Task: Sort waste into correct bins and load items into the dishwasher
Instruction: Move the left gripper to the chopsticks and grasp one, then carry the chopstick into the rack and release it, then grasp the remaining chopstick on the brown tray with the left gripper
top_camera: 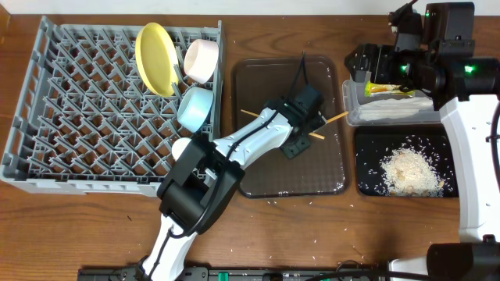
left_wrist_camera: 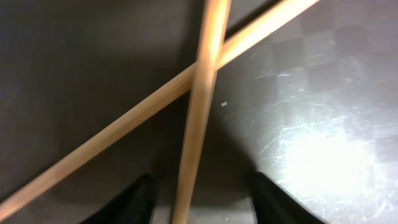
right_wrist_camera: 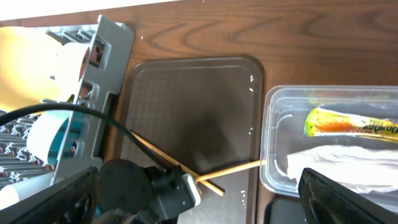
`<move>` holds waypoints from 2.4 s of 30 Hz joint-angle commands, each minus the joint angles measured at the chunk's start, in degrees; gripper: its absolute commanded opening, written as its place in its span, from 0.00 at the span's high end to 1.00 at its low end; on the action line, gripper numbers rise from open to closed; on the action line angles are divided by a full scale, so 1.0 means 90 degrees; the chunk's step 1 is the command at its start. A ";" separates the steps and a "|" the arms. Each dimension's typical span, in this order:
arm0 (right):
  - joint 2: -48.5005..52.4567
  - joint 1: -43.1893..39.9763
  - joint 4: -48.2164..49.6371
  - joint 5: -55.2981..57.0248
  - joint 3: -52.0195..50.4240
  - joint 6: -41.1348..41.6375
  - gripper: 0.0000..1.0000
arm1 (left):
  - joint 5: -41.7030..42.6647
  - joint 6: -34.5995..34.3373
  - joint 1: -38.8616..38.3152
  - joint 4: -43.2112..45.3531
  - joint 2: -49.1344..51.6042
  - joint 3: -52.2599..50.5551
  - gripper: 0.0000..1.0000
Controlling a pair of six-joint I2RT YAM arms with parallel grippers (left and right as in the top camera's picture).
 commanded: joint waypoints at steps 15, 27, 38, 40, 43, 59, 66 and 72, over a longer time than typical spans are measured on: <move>-0.0058 -0.0046 -0.0032 -0.0002 0.0010 -0.0090 0.01 | 0.0177 -0.0578 0.0423 -0.0782 -0.0818 0.0449 0.93; -0.0058 -0.0046 -0.0034 -0.0002 0.0010 -0.0090 0.01 | 0.0085 -0.1727 0.3631 -0.2492 -0.2722 0.0374 0.93; -0.0058 -0.0046 -0.0032 -0.0002 0.0010 -0.0090 0.01 | 0.0087 -0.1702 0.4753 -0.2533 -0.2174 -0.0095 0.74; -0.0058 -0.0046 -0.0032 -0.0002 0.0010 -0.0090 0.01 | 0.0087 -0.1705 0.4728 -0.2545 -0.2188 -0.0092 0.59; -0.0058 -0.0046 -0.0032 -0.0002 0.0010 -0.0090 0.01 | 0.0090 -0.1705 0.4711 -0.2642 -0.2229 -0.0070 0.59; -0.0058 -0.0046 -0.0032 -0.0002 0.0010 -0.0090 0.01 | -0.0648 -0.4775 0.1899 -0.1236 -0.2072 0.0323 0.56; -0.0058 -0.0046 -0.0034 -0.0002 0.0010 -0.0090 0.01 | -0.0998 -0.6215 0.1098 -0.0219 -0.0831 0.0323 0.57; -0.0058 -0.0046 -0.0032 -0.0002 0.0010 -0.0090 0.01 | -0.0996 -0.7339 0.1044 -0.0146 -0.0340 0.0318 0.57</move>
